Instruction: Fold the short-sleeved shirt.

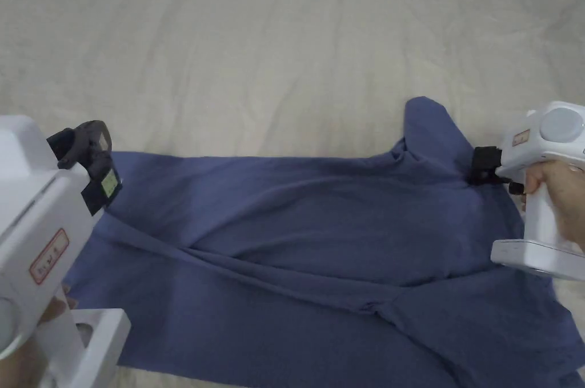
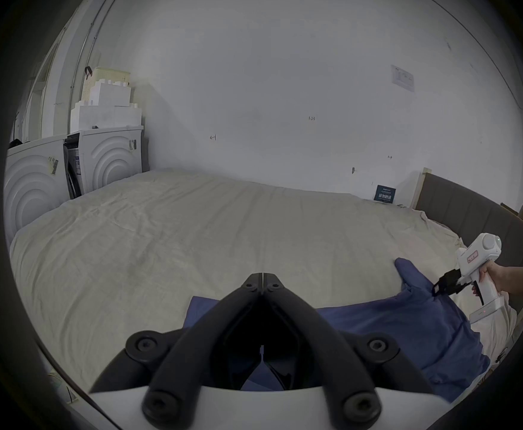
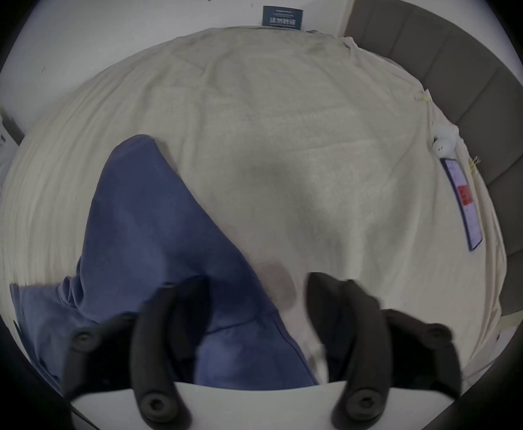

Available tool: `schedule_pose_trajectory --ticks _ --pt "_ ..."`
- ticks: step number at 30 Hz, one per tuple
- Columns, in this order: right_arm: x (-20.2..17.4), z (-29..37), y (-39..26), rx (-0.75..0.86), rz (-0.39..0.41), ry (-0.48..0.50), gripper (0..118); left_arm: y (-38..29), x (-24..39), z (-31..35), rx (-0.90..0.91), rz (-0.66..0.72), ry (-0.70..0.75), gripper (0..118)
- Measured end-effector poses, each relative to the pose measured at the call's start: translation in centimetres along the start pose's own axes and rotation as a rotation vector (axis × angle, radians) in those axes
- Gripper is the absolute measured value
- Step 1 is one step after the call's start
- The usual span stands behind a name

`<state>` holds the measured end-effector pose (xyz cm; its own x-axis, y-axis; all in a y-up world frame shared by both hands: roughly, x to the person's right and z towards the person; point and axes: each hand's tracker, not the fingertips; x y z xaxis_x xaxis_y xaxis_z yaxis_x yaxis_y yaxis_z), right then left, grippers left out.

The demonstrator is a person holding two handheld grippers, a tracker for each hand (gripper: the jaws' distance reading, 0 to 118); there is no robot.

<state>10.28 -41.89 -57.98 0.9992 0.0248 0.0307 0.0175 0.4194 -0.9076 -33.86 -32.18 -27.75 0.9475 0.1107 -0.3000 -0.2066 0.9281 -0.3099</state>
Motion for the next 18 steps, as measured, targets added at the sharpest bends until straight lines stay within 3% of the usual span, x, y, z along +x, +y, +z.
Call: schedule_pose_trajectory --ticks 1,2,3,4,5,7,8,9,11,16,18 --pt "0.0 0.0 -0.2 -0.004 -0.018 0.046 46 0.0 0.0 -0.4 -0.003 -0.002 0.005 0" --pt "-0.2 0.1 -0.4 0.0 -0.013 0.032 40 -0.1 0.0 -0.7 -0.008 -0.003 0.008 0" --pt "-0.5 0.4 -0.4 0.009 0.003 0.024 29 -0.1 -0.1 -0.9 -0.016 0.001 0.013 0" --pt "-0.6 0.6 -0.3 0.021 0.034 0.029 5 0.1 -0.1 -1.3 -0.022 0.009 0.017 0" --pt "-0.5 1.0 -0.1 0.034 0.045 0.019 1 0.4 -0.3 -1.9 -0.047 0.031 0.028 6" --pt "-0.4 1.7 -0.1 0.036 0.035 0.028 1 1.1 -1.0 -3.0 -0.105 0.097 0.033 33" --pt "-0.3 2.2 -0.1 0.041 0.041 0.026 1 1.6 -1.5 -3.8 -0.116 0.14 0.021 66" --pt "0.0 2.4 0.0 0.051 0.043 0.027 1 2.1 -1.9 -4.7 -0.142 0.157 0.018 87" --pt "0.4 3.4 0.0 0.07 0.034 0.047 1 3.4 -2.8 -6.9 -0.222 0.161 0.024 114" --pt "0.7 5.8 0.3 0.109 0.046 0.076 1 5.0 -5.5 -13.3 -0.38 0.168 0.103 116" --pt "0.9 6.5 0.3 0.118 0.055 0.086 1 4.5 -6.6 -15.9 -0.472 0.109 0.153 116"
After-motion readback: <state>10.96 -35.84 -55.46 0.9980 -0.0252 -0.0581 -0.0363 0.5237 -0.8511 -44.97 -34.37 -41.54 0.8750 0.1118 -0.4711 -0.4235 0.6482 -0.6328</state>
